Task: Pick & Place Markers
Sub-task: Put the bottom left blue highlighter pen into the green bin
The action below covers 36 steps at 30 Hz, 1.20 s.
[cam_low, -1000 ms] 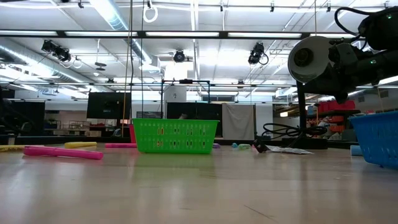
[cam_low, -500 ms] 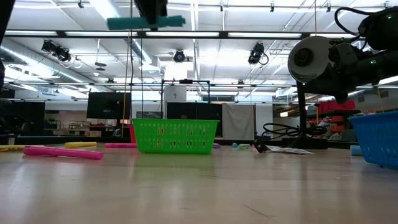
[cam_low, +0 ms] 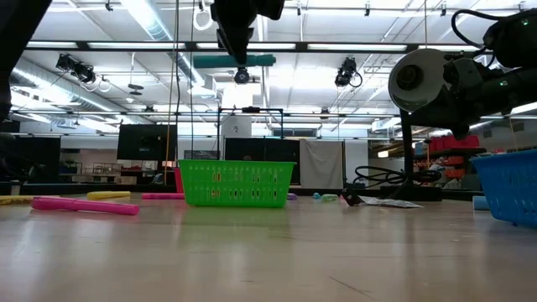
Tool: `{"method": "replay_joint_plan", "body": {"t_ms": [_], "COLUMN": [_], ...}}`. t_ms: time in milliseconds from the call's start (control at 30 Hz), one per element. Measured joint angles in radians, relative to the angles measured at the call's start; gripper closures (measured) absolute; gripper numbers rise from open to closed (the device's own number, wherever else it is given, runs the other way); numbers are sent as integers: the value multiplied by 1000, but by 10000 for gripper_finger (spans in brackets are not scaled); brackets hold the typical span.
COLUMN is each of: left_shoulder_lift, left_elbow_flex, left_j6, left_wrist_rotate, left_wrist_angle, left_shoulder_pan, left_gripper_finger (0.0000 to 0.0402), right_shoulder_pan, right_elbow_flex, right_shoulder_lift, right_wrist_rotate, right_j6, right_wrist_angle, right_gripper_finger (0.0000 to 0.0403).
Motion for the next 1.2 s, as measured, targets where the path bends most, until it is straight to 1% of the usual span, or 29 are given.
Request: {"method": "replay_joint_plan", "body": {"t_ms": [367, 533, 633, 933, 1200], "left_shoulder_lift": [0, 0, 14, 114, 158], "left_elbow_flex": [-23, -23, -23, -24, -36], "left_j6": [32, 33, 38, 59, 75], "left_wrist_rotate": [-28, -75, -81, -89, -88], "left_wrist_angle": [-28, 3, 17, 25, 105], "left_shoulder_pan": [6, 0, 7, 9, 10], "left_gripper_finger": [338, 338, 338, 338, 338], "right_shoulder_pan": [0, 0, 0, 0, 0], "right_elbow_flex": [0, 0, 0, 0, 0], "right_shoulder_lift": [0, 0, 0, 0, 0], "right_wrist_rotate": [0, 0, 0, 0, 0], "right_j6": [0, 0, 0, 0, 0], "right_wrist_angle": [0, 0, 0, 0, 0], "right_gripper_finger": [403, 403, 403, 403, 403]}}
